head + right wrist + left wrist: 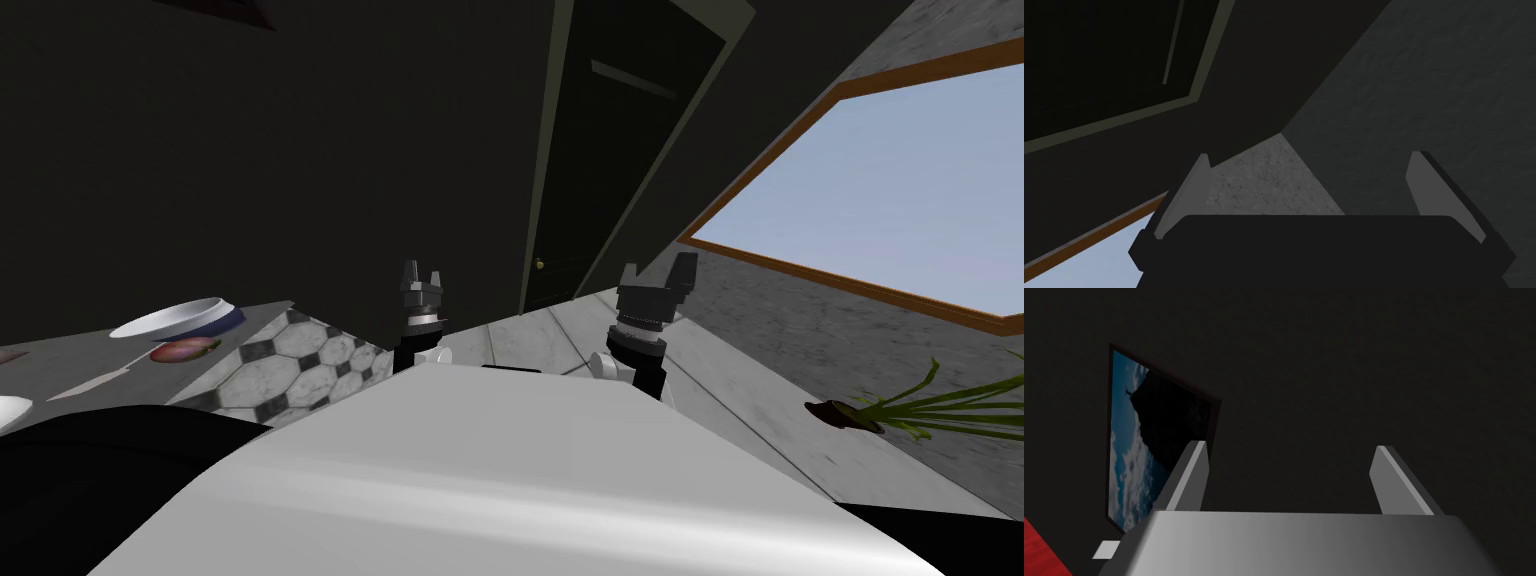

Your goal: Pull the door open

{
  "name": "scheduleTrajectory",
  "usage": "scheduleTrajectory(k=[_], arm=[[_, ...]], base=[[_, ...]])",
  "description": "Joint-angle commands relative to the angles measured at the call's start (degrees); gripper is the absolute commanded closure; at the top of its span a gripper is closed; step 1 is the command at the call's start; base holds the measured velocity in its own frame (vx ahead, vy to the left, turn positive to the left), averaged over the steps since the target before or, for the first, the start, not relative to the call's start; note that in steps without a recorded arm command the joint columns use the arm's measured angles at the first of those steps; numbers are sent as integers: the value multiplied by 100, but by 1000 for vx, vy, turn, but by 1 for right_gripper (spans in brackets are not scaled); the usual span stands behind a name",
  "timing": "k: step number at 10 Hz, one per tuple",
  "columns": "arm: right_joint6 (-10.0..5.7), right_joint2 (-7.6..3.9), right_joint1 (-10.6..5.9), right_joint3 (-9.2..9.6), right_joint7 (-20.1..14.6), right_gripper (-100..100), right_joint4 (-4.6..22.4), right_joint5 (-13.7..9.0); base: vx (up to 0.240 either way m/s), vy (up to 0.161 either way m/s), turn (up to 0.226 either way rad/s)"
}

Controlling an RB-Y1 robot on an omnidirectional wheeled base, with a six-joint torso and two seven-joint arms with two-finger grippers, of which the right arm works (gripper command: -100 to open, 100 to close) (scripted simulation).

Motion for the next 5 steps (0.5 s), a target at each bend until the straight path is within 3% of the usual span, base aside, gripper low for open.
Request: scheduleTrajectory(k=[1, 5], arm=[[-47, -45, -68, -4, 141, -100, 215, 46], [-180, -160, -264, -15, 543, -100, 828, 176]], base=[[36, -8, 23], [88, -10, 23]])
